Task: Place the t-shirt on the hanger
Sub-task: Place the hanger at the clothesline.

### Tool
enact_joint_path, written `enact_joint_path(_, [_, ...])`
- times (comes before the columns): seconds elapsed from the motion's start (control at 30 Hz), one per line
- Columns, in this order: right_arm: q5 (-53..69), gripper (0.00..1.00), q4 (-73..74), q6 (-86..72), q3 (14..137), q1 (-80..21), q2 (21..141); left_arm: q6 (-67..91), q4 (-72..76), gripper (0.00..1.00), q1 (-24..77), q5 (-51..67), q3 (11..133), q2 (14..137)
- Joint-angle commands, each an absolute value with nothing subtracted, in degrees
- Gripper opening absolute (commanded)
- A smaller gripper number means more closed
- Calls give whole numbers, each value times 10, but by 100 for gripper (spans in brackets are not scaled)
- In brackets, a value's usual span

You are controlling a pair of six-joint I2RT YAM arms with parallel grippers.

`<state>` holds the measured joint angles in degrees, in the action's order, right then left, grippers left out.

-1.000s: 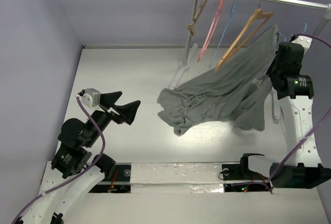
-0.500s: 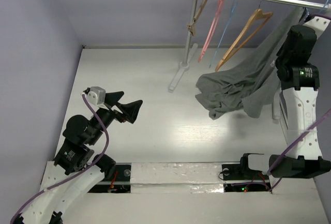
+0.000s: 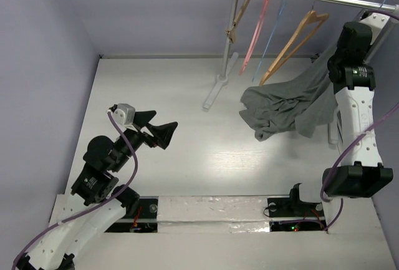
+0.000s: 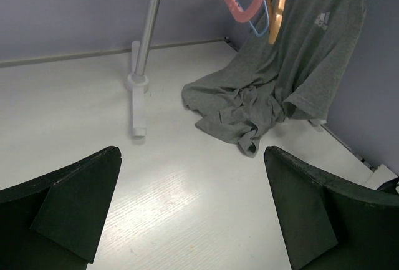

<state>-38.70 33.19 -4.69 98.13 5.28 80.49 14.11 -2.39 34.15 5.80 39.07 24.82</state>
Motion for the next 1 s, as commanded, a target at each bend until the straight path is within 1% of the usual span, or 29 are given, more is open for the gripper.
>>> enact_joint_path(0.0, [-379,0,265,-50,1017,68,816,149,27,99,345,59,388,243])
enact_joint_path(0.17, [-336,0,261,-62,1027,90,827,151,27,99,345,55,388,258])
enact_joint_path(0.37, [-314,0,259,-61,1042,101,837,156,40,99,345,57,388,279])
enact_joint_path(0.63, [-275,0,272,-69,1071,126,882,162,46,99,345,56,388,287])
enact_joint_path(0.97, [-262,0,243,-96,995,131,870,165,47,99,345,56,387,292])
